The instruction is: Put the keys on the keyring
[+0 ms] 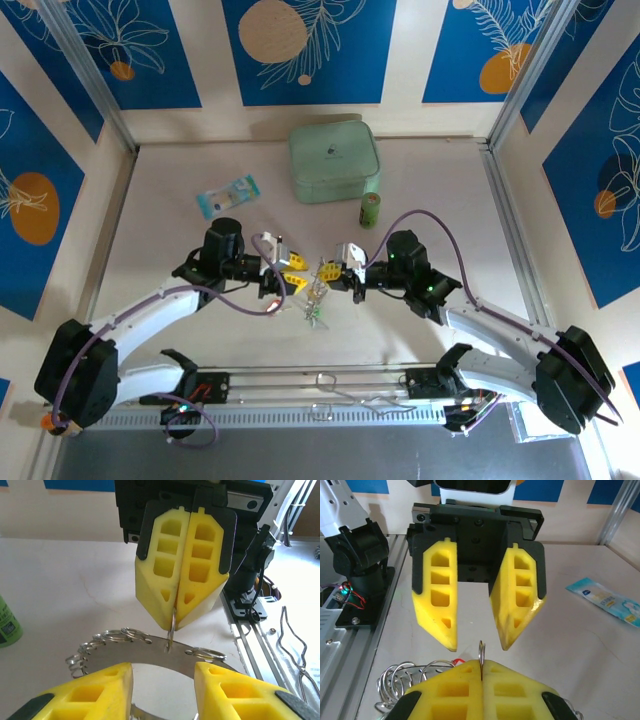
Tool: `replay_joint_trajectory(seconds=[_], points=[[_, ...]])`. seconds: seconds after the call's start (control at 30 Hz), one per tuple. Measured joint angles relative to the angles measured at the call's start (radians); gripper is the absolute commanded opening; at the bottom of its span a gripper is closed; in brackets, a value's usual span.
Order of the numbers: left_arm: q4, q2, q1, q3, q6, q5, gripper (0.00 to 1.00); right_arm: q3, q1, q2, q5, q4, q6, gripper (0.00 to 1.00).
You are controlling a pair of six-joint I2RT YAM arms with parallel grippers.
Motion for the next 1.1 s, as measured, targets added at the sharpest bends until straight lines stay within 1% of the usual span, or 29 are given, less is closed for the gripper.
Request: replay_joint_trajectory(seconds=[0.2,0.33,0.5,0.7,0.73,0.8,0.87,0.93,1.1], points=[[0.041,0.003,0.000,0.000,-0.023,0.043,0.32,0.000,0.010,0.003,-0.016,0.013,0.010,0.00],[0.051,0.004,0.000,-0.001,-0.031,0.051,0.29,0.001,0.020,0.012,-0.019,0.029,0.013,0.00],[0.055,0.004,-0.001,-0.001,-0.039,0.058,0.20,0.002,0.027,0.037,-0.023,0.056,0.023,0.00],[0.047,0.004,-0.002,-0.001,-0.033,0.063,0.20,0.003,0.034,0.061,-0.023,0.078,0.040,0.00],[0.043,0.004,-0.002,-0.001,-0.027,0.063,0.22,0.003,0.034,0.062,-0.023,0.079,0.041,0.00],[0.022,0.004,-0.002,-0.001,-0.010,0.062,0.30,0.003,0.034,0.063,-0.022,0.081,0.042,0.00],[0.002,0.003,-0.002,-0.001,0.002,0.062,0.31,0.003,0.034,0.063,-0.022,0.086,0.042,0.00],[-0.011,0.003,-0.002,-0.001,0.013,0.061,0.30,0.003,0.034,0.063,-0.021,0.087,0.041,0.00],[-0.013,0.003,-0.002,-0.013,0.016,0.047,0.21,0.003,0.034,0.063,-0.021,0.095,0.042,0.00]])
